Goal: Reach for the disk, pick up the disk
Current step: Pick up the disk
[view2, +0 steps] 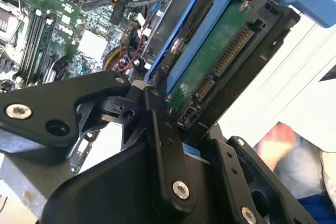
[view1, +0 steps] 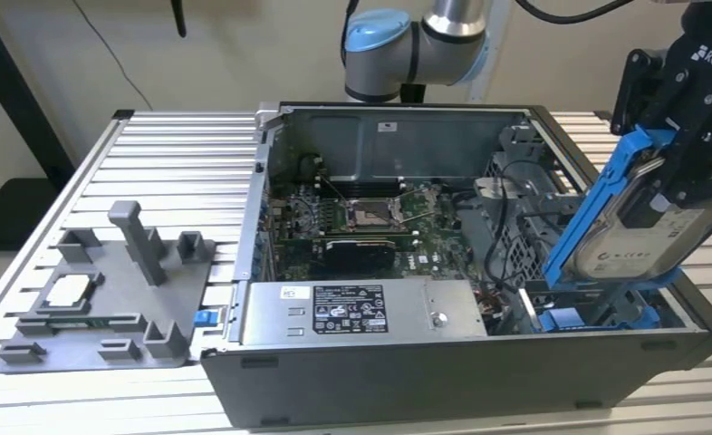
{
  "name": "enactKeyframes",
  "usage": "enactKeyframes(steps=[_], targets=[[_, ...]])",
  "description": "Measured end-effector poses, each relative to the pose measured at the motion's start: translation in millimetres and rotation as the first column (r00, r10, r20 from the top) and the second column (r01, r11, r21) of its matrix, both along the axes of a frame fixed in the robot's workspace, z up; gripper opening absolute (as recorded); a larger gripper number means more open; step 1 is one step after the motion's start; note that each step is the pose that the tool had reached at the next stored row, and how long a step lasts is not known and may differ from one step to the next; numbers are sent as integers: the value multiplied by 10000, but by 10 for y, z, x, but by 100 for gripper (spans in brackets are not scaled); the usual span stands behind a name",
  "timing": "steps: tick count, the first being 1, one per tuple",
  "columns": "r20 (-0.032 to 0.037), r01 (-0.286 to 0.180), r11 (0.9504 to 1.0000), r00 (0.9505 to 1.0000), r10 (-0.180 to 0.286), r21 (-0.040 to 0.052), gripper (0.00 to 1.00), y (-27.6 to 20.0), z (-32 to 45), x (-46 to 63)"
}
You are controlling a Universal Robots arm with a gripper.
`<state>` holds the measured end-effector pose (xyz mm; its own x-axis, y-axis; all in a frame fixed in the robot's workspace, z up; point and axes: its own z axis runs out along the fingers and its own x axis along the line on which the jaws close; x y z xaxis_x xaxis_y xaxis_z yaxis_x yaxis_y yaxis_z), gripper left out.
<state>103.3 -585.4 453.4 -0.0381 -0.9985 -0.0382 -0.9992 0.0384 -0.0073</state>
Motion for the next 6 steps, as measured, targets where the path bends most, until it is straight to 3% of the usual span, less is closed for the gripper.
enactKeyframes(steps=[6], targets=[[0, -6, 10000, 10000, 6, 1, 0, 0, -2, 0]])
